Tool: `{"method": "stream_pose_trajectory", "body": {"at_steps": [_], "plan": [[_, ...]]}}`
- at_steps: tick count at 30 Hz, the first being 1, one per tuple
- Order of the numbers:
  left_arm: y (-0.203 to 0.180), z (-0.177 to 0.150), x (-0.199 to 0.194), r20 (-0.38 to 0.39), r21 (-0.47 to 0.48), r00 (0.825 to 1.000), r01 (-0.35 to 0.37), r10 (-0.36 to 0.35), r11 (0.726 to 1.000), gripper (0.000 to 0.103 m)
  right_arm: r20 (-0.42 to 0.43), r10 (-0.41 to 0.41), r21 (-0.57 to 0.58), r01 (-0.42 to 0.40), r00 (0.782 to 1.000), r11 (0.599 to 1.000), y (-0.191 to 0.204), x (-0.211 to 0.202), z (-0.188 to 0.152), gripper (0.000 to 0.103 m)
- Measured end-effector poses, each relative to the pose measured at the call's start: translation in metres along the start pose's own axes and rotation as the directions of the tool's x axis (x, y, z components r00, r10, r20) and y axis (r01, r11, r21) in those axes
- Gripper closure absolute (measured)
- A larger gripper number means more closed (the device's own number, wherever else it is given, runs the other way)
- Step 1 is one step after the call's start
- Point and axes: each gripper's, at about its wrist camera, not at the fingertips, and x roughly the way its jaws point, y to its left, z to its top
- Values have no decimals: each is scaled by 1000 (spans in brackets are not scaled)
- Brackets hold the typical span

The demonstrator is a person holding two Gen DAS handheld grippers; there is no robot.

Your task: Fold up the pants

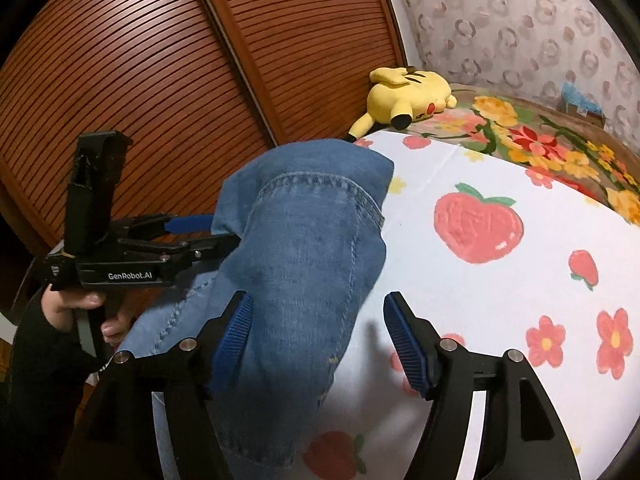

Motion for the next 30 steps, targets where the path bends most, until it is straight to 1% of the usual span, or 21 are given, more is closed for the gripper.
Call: {"method": "stream_pose_trajectory", "body": {"at_steps": [4, 6, 8, 9, 10, 12, 13, 14, 15, 16, 17, 18, 19, 20, 21, 22, 23, 26, 30], "plan": [[9, 1, 10, -4, -38, 997, 79, -79, 996, 30, -23, 28, 6, -28, 999, 1000, -6, 19, 5, 33], [15, 0, 16, -11, -76, 992, 124, -125, 989, 30, -35, 43, 19, -42, 998, 999, -10, 28, 5, 33], [18, -1, 18, -6, -101, 988, 151, -152, 983, 32, -37, 60, 32, -59, 997, 998, -15, 33, 6, 33], [17, -2, 17, 2, -100, 986, 164, -164, 981, 35, -35, 70, 40, -69, 997, 997, -18, 35, 7, 34], [16, -2, 17, 5, -99, 984, 178, -179, 979, 41, -38, 83, 45, -81, 996, 996, -20, 37, 7, 35], [12, -2, 15, 8, -91, 983, 182, -182, 979, 47, -43, 111, 49, -109, 993, 993, -22, 42, 8, 46], [11, -2, 15, 7, -88, 982, 188, -188, 978, 53, -44, 113, 45, -111, 993, 993, -23, 44, 8, 47], [9, -3, 15, 7, -87, 982, 189, -189, 978, 54, -45, 113, 43, -111, 993, 993, -23, 44, 9, 51], [8, -3, 15, 6, -86, 984, 180, -180, 980, 55, -47, 119, 41, -117, 992, 992, -22, 45, 9, 57], [7, -3, 15, 7, -84, 985, 170, -170, 982, 57, -48, 119, 37, -117, 992, 992, -22, 46, 10, 60], [5, -4, 14, 12, -82, 987, 158, -157, 984, 61, -47, 116, 28, -115, 992, 993, -21, 46, 10, 68], [5, -5, 11, 20, -79, 990, 141, -140, 987, 64, -45, 113, 12, -112, 993, 994, -18, 45, 11, 76], [2, -5, 6, 30, -65, 992, 127, -126, 990, 71, -40, 109, -4, -109, 993, 994, -15, 44, 12, 77], [-1, -5, 3, 35, -54, 992, 121, -119, 991, 73, -36, 100, -19, -101, 994, 995, -12, 43, 13, 79], [-7, -7, -3, 41, -34, 996, 85, -84, 996, 73, -32, 97, -31, -98, 995, 995, -7, 38, 13, 81], [-12, -7, -6, 48, -14, 997, 63, -63, 998, 78, -26, 96, -48, -97, 995, 994, -3, 35, 13, 82], [-17, -8, -12, 65, 4, 996, 57, -57, 998, 82, -14, 95, -66, -95, 995, 993, 2, 31, 13, 84], [-21, -9, -31, 103, 9, 993, 62, -62, 998, 85, 20, 127, -99, -125, 992, 987, 13, 18, 18, 86], [-24, -1, -73, 196, 12, 978, 73, -74, 997, 86, 64, 178, -152, -166, 982, 974, 31, -2, 30, 87]]}}
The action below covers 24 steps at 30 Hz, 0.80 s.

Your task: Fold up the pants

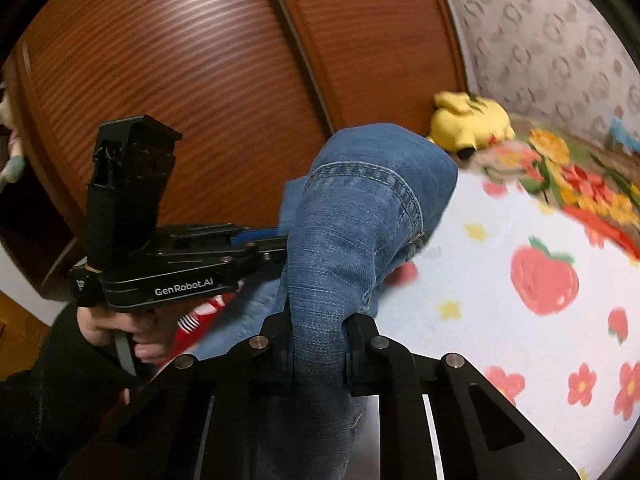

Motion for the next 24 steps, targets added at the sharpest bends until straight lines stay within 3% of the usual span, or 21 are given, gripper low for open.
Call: {"method": "stream_pose_trajectory", "body": {"at_steps": [6, 12, 16, 20, 24], "plan": [[2, 37, -54, 136, -1, 991, -14, 14, 1000, 86, 75, 54, -88, -47, 996, 995, 27, -20, 38, 87], [8, 80, -67, 186, 16, 981, -51, 47, 999, 86, 132, 83, -94, -71, 988, 993, 18, -20, 67, 87], [7, 106, -42, 168, 37, 984, -65, 58, 997, 86, 149, 75, -33, -71, 986, 997, -15, -12, 73, 87], [8, 125, 16, 99, 59, 993, -76, 70, 995, 86, 121, 32, 50, -38, 992, 998, -62, 12, 72, 87], [7, 124, 75, 19, 67, 997, -71, 70, 995, 86, 83, -6, 142, -5, 997, 990, -117, 32, 60, 86]]}}
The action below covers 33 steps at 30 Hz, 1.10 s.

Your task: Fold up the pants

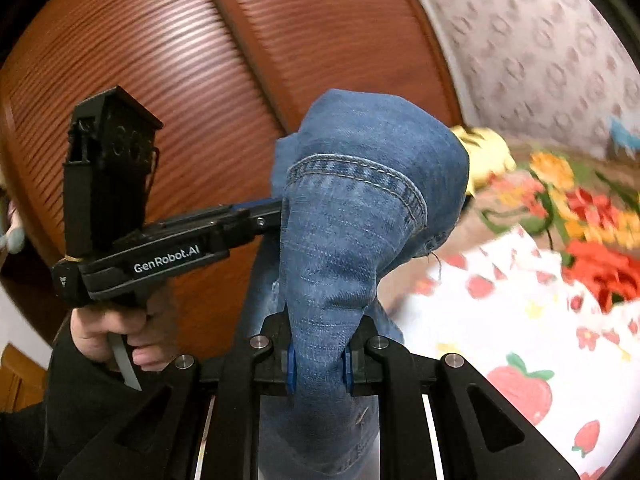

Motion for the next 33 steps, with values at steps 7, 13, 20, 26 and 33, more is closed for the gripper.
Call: {"method": "stream_pose_trajectory", "body": {"at_steps": [7, 13, 20, 26, 33], "plan": [[-10, 3, 64, -103, 30, 995, -10, 13, 1000, 84, -62, -103, 103, 109, 993, 989, -57, 14, -7, 68], [-22, -1, 60, -121, 56, 992, -21, 27, 998, 73, -112, -189, 91, 199, 976, 976, -65, 22, 2, 54], [-44, -18, 39, -113, 143, 993, -17, 33, 990, 47, -146, -266, 64, 278, 953, 959, -54, 26, 18, 52], [-62, -46, 16, -97, 159, 995, -23, 39, 987, 47, -151, -344, 39, 353, 927, 935, -33, -1, 8, 48], [-62, -70, -1, -69, 111, 997, -24, 32, 994, 47, -21, -442, -6, 442, 897, 897, -7, -36, -1, 47]]}}
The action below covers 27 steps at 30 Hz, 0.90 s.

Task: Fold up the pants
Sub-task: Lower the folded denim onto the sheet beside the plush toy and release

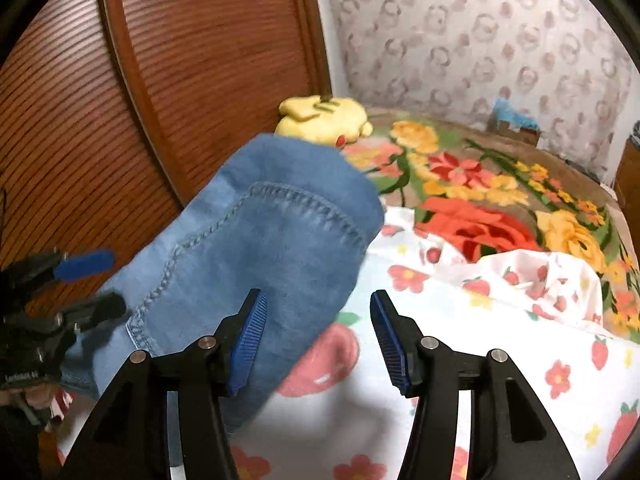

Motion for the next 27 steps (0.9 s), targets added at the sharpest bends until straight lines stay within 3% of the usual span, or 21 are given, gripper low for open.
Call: {"method": "stream_pose_trajectory", "body": {"at_steps": [3, 6, 12, 15, 21, 27], "plan": [[-2, -9, -2, -8, 1, 1000, -2, 2, 1000, 47, 49, 70, -33, -68, 996, 997, 8, -7, 3, 47], [-4, -20, 2, -33, -2, 999, -24, 24, 1000, 48, 47, 114, -56, -111, 992, 992, 16, 1, 2, 47], [4, -32, 11, -39, -59, 999, -21, 18, 998, 48, -21, 85, -60, -86, 996, 994, 10, 38, -2, 47], [3, -33, 12, -31, -70, 999, -21, 19, 997, 48, -17, 81, -53, -81, 997, 995, 4, 37, -3, 47], [-9, -29, -2, 0, -52, 999, -44, 44, 998, 48, 6, 67, -14, -67, 998, 998, 6, 8, -4, 47], [-39, -26, -32, 66, 6, 995, -73, 72, 997, 48, 89, 47, 10, -48, 995, 999, 1, -61, -24, 47]]}}
